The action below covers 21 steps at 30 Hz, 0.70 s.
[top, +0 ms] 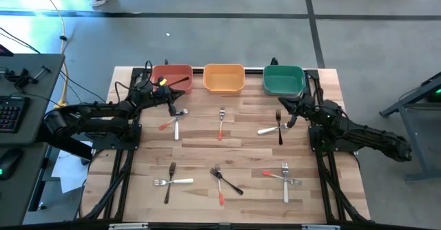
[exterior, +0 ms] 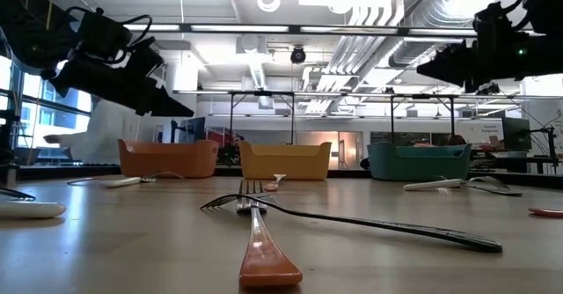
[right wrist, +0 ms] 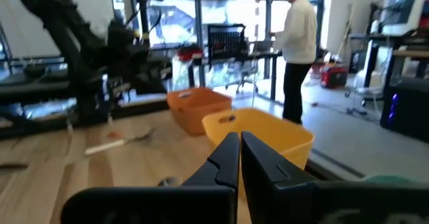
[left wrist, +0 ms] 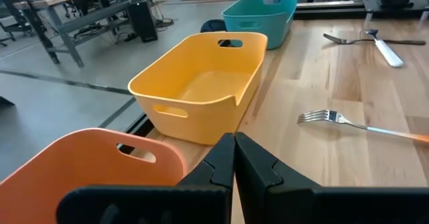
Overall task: Sort silverware by color (type)
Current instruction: Put the top right white fork into the yellow bin
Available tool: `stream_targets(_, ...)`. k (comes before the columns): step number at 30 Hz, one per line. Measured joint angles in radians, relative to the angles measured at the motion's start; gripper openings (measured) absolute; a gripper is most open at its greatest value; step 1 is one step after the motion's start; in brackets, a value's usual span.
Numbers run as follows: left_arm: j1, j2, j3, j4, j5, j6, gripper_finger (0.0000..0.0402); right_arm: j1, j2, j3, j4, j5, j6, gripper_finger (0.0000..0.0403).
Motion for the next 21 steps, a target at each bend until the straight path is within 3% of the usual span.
stream_targets(8,0.0,0.0,0.0,0.006,0.0,0.051,0.0,0.069,0.135,0.0,0.008,0.065,0.013,0.0007)
stream_targets(21,0.0,0.0,0.0,0.006,0.0,0.08,0.0,0.206,0.286,0.038,0.054,0.182,0.033,0.0083)
